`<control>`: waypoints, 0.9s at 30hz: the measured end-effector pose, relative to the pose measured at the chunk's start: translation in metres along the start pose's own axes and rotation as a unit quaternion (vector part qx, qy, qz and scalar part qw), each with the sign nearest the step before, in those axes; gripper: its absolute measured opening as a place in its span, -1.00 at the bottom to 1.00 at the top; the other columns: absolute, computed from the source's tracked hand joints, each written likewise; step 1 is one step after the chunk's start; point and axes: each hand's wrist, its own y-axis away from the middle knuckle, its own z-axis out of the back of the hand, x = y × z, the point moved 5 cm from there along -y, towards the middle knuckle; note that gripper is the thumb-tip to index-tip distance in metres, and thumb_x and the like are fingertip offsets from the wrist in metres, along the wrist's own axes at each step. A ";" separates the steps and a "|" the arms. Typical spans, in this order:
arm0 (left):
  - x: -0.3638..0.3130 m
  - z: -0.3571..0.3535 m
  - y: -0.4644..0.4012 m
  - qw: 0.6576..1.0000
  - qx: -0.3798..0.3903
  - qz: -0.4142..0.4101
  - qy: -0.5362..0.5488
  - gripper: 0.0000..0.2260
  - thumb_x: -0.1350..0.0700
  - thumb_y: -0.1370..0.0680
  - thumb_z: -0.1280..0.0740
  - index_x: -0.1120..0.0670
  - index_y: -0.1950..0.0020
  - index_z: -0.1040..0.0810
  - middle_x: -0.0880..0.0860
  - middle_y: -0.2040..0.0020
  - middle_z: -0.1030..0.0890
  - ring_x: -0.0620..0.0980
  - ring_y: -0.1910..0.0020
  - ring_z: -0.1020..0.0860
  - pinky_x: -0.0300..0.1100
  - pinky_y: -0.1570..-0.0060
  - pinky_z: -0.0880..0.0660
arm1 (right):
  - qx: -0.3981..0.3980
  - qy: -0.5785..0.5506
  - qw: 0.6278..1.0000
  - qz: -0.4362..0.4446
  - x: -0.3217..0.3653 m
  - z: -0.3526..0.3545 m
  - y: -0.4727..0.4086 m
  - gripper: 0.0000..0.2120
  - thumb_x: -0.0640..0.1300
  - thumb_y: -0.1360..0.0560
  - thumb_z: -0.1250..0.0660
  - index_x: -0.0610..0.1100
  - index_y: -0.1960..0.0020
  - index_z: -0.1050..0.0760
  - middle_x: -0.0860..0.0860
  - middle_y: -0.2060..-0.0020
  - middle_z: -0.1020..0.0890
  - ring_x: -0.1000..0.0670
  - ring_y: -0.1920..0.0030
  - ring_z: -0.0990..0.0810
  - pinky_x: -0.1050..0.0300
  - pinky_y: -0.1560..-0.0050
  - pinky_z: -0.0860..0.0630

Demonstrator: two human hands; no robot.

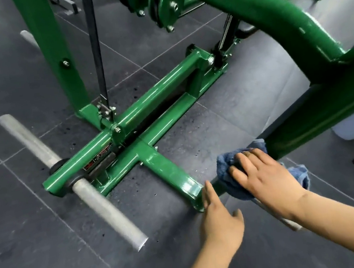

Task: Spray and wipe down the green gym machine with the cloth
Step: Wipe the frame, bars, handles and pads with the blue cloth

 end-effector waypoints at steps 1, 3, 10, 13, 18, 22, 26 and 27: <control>-0.016 0.004 0.001 0.999 -0.015 -0.028 0.008 -0.20 0.05 -0.58 -0.28 -0.05 -0.57 0.27 -0.07 -0.59 0.12 -0.06 -0.50 -0.22 -0.22 -0.33 -0.28 | -0.025 0.001 1.000 -0.006 -0.013 0.020 0.004 -0.71 -0.26 -0.44 -0.12 -0.29 -0.06 -0.54 -0.32 0.01 -0.56 -0.30 0.00 -0.56 -0.19 -0.22 -0.30; -0.039 0.004 0.003 0.995 -0.033 -0.088 0.015 -0.23 0.09 -0.57 -0.29 -0.04 -0.58 0.19 -0.11 -0.59 0.14 -0.12 -0.53 -0.13 -0.28 -0.38 -0.18 | -0.063 0.007 0.998 -0.016 -0.030 0.041 0.012 -0.65 -0.26 -0.47 -0.07 -0.31 -0.11 -0.54 -0.36 -0.09 -0.54 -0.34 -0.11 -0.55 -0.22 -0.27 -0.29; 0.000 -0.024 -0.034 0.997 -0.016 -0.040 0.068 -0.31 0.13 -0.54 -0.29 -0.03 -0.58 -0.01 -0.08 -0.58 -0.07 -0.05 -0.46 -0.29 -0.17 -0.35 -0.34 | -0.030 0.007 0.999 0.026 -0.008 -0.029 0.003 -0.76 -0.26 -0.51 -0.18 -0.30 -0.13 -0.50 -0.37 -0.16 -0.51 -0.35 -0.17 -0.52 -0.23 -0.35 -0.28; 0.038 -0.035 -0.064 0.998 -0.011 -0.024 0.051 -0.36 0.14 -0.54 -0.29 0.01 -0.56 -0.08 -0.04 -0.54 -0.20 0.00 -0.40 -0.37 -0.17 -0.30 -0.38 | -0.025 -0.009 0.999 0.031 0.022 -0.086 -0.006 -0.78 -0.26 -0.50 -0.20 -0.30 -0.11 -0.48 -0.37 -0.11 -0.52 -0.34 -0.11 -0.53 -0.23 -0.30 -0.33; 0.088 -0.057 -0.106 1.000 0.000 0.016 0.020 -0.35 0.07 -0.54 -0.33 0.00 -0.55 -0.08 0.03 -0.41 -0.43 0.04 -0.30 -0.48 -0.26 -0.09 -0.40 | -0.018 -0.004 1.000 0.014 0.060 -0.147 -0.019 -0.74 -0.26 -0.47 -0.10 -0.30 -0.06 -0.48 -0.32 0.02 -0.53 -0.32 -0.01 -0.53 -0.22 -0.20 -0.32; 0.130 -0.079 -0.146 1.000 -0.007 0.011 -0.007 -0.41 0.06 -0.55 -0.32 0.01 -0.51 -0.14 0.05 -0.35 -0.49 0.06 -0.25 -0.50 -0.22 -0.05 -0.43 | -0.013 0.019 1.000 0.017 0.088 -0.208 -0.026 -0.70 -0.26 -0.46 -0.05 -0.28 -0.07 -0.49 -0.33 0.02 -0.52 -0.32 0.01 -0.52 -0.21 -0.17 -0.29; 0.172 -0.097 -0.170 0.999 -0.010 0.023 -0.024 -0.50 0.06 -0.54 -0.33 0.01 -0.45 -0.27 0.07 -0.27 -0.56 0.09 -0.21 -0.53 -0.20 0.02 -0.44 | -0.031 0.028 0.999 0.027 0.112 -0.257 -0.025 -0.73 -0.27 -0.48 -0.05 -0.28 -0.07 -0.46 -0.33 0.01 -0.52 -0.31 0.02 -0.53 -0.18 -0.16 -0.31; 0.183 -0.101 -0.176 0.999 -0.015 0.028 -0.020 -0.52 0.05 -0.53 -0.34 0.03 -0.42 -0.32 0.09 -0.24 -0.58 0.11 -0.20 -0.53 -0.18 0.02 -0.44 | -0.037 0.028 0.998 0.033 0.119 -0.269 -0.025 -0.74 -0.27 -0.48 -0.05 -0.28 -0.07 -0.44 -0.33 0.00 -0.52 -0.30 0.01 -0.53 -0.18 -0.16 -0.31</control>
